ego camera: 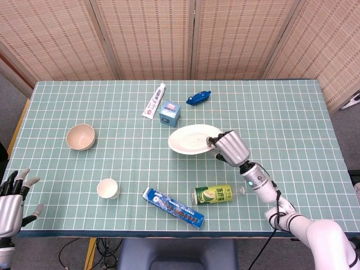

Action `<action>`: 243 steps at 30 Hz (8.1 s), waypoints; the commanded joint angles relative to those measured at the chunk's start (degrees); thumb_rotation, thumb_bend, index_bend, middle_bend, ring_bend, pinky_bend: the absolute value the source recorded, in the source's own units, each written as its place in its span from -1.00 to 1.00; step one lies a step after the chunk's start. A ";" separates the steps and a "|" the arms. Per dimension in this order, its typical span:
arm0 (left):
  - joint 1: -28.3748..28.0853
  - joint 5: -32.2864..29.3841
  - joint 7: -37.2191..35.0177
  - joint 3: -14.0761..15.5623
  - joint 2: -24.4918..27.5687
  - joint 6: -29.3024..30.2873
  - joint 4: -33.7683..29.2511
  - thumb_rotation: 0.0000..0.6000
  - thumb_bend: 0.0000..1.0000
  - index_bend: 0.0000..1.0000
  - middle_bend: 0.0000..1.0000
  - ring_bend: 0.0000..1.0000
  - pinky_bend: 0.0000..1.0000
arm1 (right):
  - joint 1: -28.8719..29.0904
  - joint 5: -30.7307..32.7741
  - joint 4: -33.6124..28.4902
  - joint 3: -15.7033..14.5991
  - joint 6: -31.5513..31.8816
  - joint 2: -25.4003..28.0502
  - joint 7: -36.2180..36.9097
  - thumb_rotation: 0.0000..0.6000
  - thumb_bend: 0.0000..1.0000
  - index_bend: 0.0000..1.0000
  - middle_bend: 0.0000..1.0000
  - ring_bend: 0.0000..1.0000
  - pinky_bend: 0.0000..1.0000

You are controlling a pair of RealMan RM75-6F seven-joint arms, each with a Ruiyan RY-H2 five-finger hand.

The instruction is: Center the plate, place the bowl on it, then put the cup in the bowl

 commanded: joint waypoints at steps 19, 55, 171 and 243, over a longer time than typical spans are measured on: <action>0.93 -0.57 -2.15 0.09 0.78 0.68 1.29 1.00 -0.46 -0.54 -0.82 -1.00 -0.70 | 11.86 -1.83 8.30 0.01 -7.51 -13.92 -3.31 1.00 -0.20 0.24 0.63 0.56 0.75; 0.12 -0.10 -2.91 -0.18 1.26 -0.85 2.43 1.00 -0.46 -0.55 -0.82 -1.00 -0.70 | 0.40 9.50 -27.37 1.16 -11.38 3.87 -24.44 1.00 -1.00 -0.77 0.30 0.35 0.65; -41.82 -8.77 6.50 -4.07 -14.30 -41.82 23.90 1.00 -0.20 0.30 0.91 0.79 0.99 | -31.78 9.82 -48.66 -0.81 6.52 35.94 -23.58 1.00 -0.97 -0.59 -0.10 -0.18 0.16; -46.35 -24.81 17.05 7.13 3.59 -28.64 -6.51 1.00 -0.59 -0.76 -0.61 -0.65 -0.28 | -32.89 9.95 -49.82 1.83 7.19 39.07 -19.03 1.00 -0.97 -0.59 -0.10 -0.18 0.16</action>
